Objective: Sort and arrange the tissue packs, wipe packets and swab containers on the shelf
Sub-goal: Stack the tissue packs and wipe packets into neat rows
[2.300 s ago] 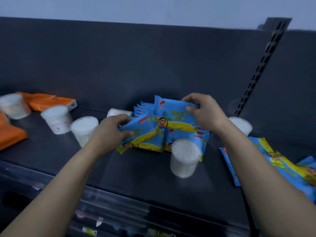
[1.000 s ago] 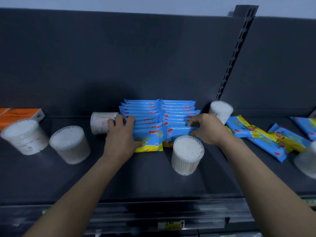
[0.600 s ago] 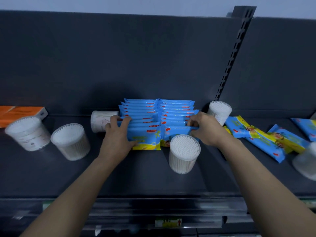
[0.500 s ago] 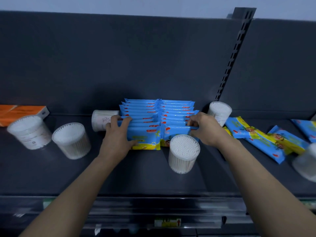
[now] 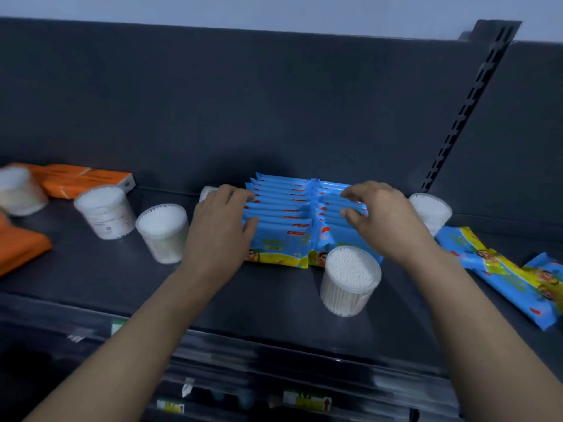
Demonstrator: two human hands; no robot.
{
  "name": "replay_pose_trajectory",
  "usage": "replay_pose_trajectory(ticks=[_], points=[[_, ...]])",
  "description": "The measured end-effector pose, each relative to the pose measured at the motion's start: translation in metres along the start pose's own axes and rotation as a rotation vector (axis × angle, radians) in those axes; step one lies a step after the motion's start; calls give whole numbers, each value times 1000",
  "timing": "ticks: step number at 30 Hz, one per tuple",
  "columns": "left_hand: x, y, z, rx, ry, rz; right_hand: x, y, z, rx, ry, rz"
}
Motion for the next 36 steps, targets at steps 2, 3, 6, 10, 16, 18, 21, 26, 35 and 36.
replay_pose_trajectory(ticks=[2, 3, 6, 10, 16, 18, 21, 26, 35, 36], points=[[5, -4, 14, -3, 36, -12, -8, -22, -3, -16, 1, 59], [8, -8, 20, -11, 43, -5, -13, -34, -7, -29, -5, 80], [17, -33, 39, -72, 56, 32, -28, -72, -22, -50, -49, 146], [24, -86, 72, -103, 82, 124, -50, -135, -43, -33, -90, 266], [33, -189, 131, -131, 121, 259, -86, -248, -81, -75, -115, 365], [35, -230, 154, -120, 148, 309, -98, -292, -96, -92, -129, 399], [43, -291, 185, -101, 206, 420, -113, -356, -122, -120, -162, 450], [54, -364, 220, -96, 209, 511, -128, -435, -166, -175, -252, 501], [64, -444, 231, -143, 149, 684, -148, -490, -261, -138, -691, 498], [63, -452, 225, -144, 111, 710, -148, -490, -270, -118, -754, 493]])
Point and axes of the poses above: each hand's wrist, its own x-axis away from the middle knuckle, its own z-axis out of the back of the hand, y = z × x, the point moved 9 cm from there along -x, towards the middle knuckle, and after that the axes turned 5 degrees about z, right-handed, at the moved point
